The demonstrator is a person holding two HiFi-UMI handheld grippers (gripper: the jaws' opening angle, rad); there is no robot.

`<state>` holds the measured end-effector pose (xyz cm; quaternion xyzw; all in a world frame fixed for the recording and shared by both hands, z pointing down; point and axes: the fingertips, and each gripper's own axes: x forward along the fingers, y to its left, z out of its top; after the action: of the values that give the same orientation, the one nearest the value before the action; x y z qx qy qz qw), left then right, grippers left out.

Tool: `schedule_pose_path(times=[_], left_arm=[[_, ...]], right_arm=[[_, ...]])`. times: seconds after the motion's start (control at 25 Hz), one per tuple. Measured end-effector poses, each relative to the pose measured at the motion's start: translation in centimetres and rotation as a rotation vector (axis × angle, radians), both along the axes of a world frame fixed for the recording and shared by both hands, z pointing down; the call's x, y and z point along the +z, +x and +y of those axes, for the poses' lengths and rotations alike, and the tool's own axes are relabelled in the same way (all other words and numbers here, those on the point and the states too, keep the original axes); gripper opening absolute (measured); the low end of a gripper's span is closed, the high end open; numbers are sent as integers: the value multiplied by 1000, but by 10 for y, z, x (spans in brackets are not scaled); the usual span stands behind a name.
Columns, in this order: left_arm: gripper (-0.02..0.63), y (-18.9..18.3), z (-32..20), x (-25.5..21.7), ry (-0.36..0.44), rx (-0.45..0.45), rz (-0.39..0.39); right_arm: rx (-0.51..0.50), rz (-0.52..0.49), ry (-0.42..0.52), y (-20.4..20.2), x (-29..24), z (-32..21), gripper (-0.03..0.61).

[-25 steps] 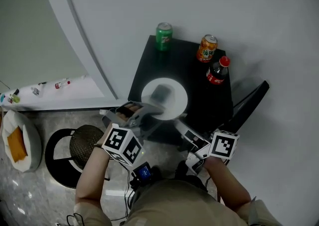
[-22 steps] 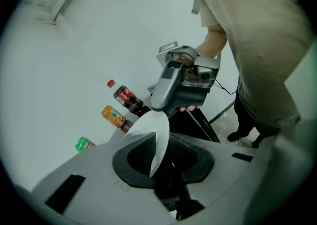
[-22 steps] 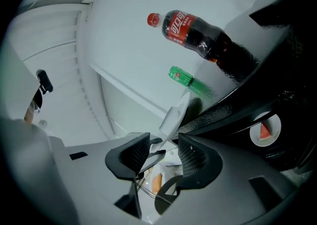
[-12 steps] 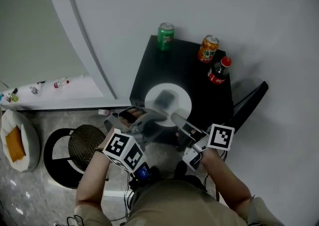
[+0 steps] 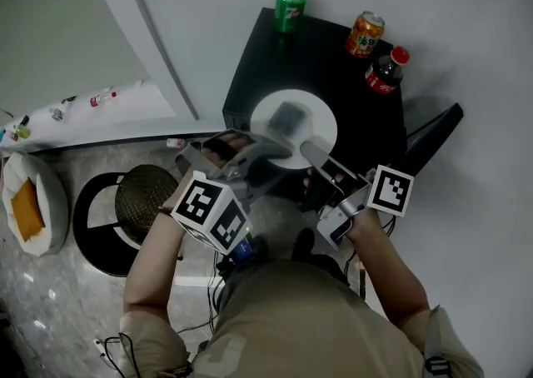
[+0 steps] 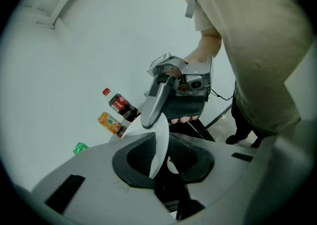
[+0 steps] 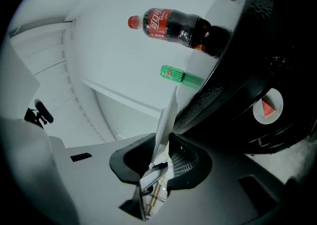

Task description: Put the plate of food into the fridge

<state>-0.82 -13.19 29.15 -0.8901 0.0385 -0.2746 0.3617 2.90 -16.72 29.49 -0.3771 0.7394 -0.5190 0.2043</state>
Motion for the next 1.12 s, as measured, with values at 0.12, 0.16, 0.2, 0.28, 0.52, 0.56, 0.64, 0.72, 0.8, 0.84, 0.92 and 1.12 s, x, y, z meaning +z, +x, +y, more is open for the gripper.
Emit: schedule_pose_path(times=[0.12,0.16,0.2,0.28,0.52,0.56,0.64,0.72,0.8,0.84,0.92,1.12], left_arm=[[77,0,7,5,-3,1,-5],[78,-1,10,8,0,1,-14],[80,-2,11,10,5,1,-22],[81,-3,14,11,16,3,-30],[84,-6,22,14,14,0,-32],[84,-6,24,15,15,-1,-30],[86,-8,28,17,23,-4,-31],[87,-10,33,18,26,-5,-31],[87,-10,37,18,26,-2,-30],[87,-10,39,18,27,0,-30],[87,-12,43,19,26,4,-26],[87,-17,52,20,13,3,-11]], right_arm=[[-8,-42,14,-6,-4,4,79],[-9,-50,10,-7,-2,6,75],[-7,-60,3,-7,1,8,69],[-6,-78,-2,-8,2,10,63],[-1,-125,-10,-13,3,17,57],[2,-133,-14,-13,5,19,55],[8,-143,-22,-14,8,23,51],[14,-154,-33,-16,10,28,49],[22,-169,-44,-16,11,33,48],[26,-176,-47,-16,12,35,48],[31,-188,-48,-17,13,39,48],[47,-217,-57,-22,16,49,48]])
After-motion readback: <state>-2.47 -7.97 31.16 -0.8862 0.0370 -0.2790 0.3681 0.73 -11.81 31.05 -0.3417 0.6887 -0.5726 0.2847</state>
